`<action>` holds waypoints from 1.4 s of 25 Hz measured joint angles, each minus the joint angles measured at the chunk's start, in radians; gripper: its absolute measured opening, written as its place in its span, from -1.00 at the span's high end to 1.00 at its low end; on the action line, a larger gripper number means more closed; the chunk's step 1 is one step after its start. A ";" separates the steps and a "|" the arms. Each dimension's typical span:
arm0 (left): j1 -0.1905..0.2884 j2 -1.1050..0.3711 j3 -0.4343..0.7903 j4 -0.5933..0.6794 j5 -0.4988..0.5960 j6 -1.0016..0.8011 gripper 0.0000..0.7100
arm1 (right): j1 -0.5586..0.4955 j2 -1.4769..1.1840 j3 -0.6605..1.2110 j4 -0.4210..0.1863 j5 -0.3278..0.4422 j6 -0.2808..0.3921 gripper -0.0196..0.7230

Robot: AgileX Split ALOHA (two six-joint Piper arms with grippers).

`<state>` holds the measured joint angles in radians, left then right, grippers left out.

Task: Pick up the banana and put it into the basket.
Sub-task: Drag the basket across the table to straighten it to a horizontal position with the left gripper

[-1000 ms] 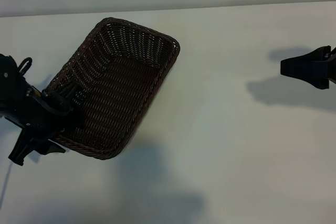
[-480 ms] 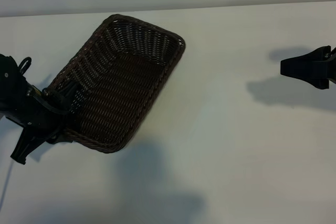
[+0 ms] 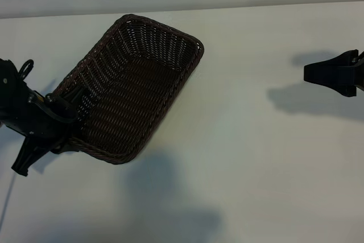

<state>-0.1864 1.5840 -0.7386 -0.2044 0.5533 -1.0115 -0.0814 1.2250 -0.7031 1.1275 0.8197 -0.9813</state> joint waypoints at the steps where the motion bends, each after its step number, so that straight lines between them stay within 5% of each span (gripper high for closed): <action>1: 0.001 -0.008 0.000 0.000 -0.001 0.018 0.52 | 0.000 0.000 0.000 0.000 0.000 0.000 -0.51; 11: 0.003 -0.055 -0.044 -0.035 0.069 0.229 0.53 | 0.000 0.000 0.000 0.000 0.000 0.000 -0.51; 17: 0.061 -0.054 -0.193 -0.165 0.171 0.535 0.53 | 0.000 0.000 0.000 0.000 0.000 0.000 -0.51; 25: 0.165 -0.041 -0.377 -0.166 0.334 0.820 0.53 | 0.000 0.000 0.000 0.000 0.000 0.000 -0.51; 35: 0.167 0.158 -0.630 -0.171 0.556 0.974 0.54 | 0.000 0.000 0.000 0.000 0.003 0.000 -0.51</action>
<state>-0.0199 1.7417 -1.3681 -0.3751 1.1091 -0.0373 -0.0814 1.2250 -0.7031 1.1275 0.8227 -0.9813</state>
